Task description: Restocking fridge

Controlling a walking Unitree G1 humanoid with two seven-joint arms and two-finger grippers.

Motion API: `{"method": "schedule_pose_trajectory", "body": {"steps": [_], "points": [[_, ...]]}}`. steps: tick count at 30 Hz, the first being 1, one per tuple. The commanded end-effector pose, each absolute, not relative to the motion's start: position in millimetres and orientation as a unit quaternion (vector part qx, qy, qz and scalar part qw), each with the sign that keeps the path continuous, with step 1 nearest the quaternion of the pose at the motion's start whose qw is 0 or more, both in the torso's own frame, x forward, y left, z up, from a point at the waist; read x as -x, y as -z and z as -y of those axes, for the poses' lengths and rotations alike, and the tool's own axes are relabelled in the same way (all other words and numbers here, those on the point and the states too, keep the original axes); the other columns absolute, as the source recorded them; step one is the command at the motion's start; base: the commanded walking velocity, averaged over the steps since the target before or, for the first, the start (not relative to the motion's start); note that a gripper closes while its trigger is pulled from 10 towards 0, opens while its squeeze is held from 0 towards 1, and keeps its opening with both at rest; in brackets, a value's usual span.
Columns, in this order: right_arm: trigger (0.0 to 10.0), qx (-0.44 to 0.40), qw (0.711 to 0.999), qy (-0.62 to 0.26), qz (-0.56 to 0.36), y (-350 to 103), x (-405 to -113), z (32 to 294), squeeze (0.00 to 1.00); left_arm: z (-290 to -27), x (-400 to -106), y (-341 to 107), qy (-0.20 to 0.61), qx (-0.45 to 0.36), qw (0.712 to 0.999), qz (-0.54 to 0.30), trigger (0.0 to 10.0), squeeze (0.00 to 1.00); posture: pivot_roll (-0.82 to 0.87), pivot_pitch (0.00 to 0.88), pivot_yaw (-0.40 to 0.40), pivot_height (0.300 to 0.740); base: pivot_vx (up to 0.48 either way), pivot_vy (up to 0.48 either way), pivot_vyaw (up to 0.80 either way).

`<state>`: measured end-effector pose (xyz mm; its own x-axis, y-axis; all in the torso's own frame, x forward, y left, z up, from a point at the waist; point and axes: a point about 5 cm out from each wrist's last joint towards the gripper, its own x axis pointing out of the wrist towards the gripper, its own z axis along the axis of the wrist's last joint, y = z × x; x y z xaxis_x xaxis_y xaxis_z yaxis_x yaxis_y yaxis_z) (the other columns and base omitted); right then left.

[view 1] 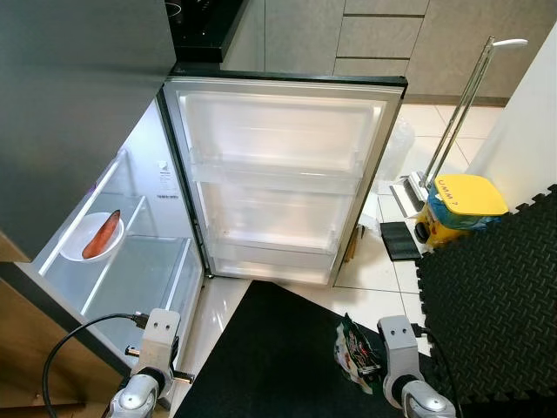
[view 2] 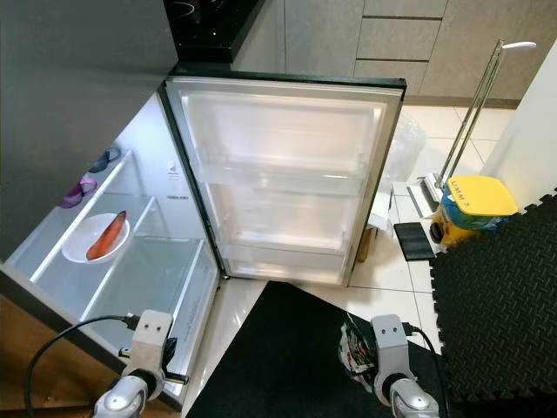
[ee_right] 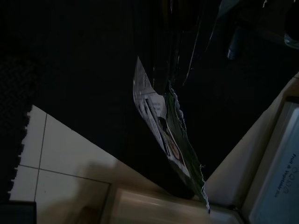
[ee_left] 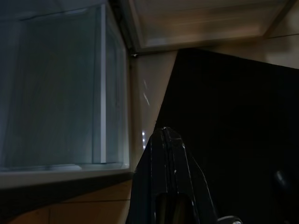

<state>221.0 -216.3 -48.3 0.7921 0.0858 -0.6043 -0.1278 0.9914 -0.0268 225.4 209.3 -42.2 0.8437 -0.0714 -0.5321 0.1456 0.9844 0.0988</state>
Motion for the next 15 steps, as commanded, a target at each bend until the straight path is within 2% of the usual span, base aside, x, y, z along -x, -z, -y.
{"method": "schedule_pose_trajectory", "body": {"steps": [1,15], "points": [[10.0,0.032,0.948,-0.050,-0.314,48.8,-216.8,221.4,0.00,-221.4,-215.7,47.4,0.035,-0.062,0.953,-0.296,10.0,0.00,-0.11,0.087,0.023,0.740,0.000,0.000,0.00],[10.0,0.024,0.946,-0.043,-0.321,52.8,-212.3,218.1,0.00,-216.7,-206.9,54.4,0.031,-0.055,0.949,-0.310,10.0,0.00,-0.13,0.042,0.013,0.740,0.000,0.000,0.00]]}}
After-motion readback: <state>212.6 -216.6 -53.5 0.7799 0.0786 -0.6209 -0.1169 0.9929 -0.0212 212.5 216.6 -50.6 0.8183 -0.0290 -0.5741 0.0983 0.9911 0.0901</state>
